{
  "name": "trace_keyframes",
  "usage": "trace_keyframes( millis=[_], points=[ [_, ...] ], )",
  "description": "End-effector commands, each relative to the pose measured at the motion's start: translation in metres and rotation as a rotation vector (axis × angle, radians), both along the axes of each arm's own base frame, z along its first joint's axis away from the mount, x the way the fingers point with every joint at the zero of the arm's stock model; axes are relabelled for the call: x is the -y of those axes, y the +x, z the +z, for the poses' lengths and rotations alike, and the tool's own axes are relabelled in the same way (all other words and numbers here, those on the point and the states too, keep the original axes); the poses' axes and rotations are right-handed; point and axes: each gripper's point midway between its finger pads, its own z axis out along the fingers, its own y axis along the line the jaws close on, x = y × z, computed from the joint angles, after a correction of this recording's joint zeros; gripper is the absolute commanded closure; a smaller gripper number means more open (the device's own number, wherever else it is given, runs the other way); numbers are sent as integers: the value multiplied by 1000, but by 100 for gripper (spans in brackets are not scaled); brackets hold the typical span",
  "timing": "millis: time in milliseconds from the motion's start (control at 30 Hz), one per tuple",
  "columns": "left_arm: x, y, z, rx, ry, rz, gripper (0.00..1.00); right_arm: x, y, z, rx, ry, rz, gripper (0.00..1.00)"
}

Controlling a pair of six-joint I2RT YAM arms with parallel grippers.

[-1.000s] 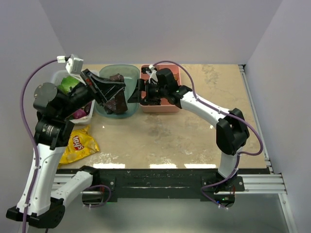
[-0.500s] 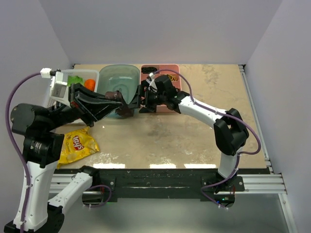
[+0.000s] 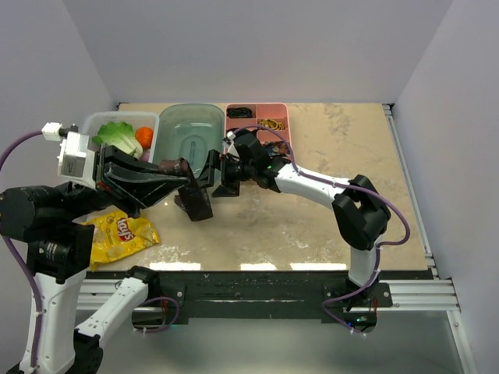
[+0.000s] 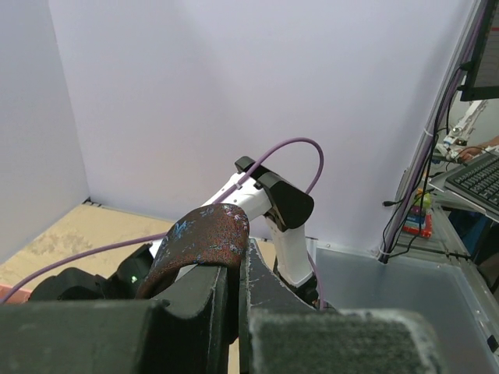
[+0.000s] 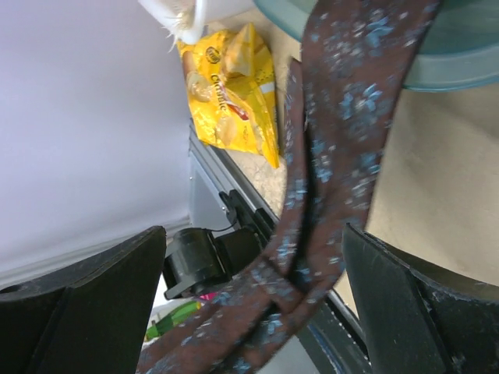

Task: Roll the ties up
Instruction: Pick up the tie from the bin.

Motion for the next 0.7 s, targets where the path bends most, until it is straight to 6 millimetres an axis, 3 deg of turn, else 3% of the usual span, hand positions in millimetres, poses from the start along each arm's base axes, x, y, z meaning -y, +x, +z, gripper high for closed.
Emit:
trace_keyframes(
  millis=[0, 267, 433, 567, 667],
  points=[
    [-3, -20, 19, 73, -10, -26, 100, 12, 0, 11, 33, -19, -25, 1],
    [-2, -23, 18, 78, 3, -45, 100, 22, -13, -8, 78, -78, 48, 1],
    [-3, -25, 14, 69, 0, -45, 100, 8, -18, 3, 117, 1, 103, 1],
    [-2, -32, 16, 93, -6, -72, 100, -10, -31, -9, 73, 22, 166, 1],
    [-3, -36, 18, 101, -11, -81, 100, -26, -37, -4, 79, 84, 202, 1]
  ],
)
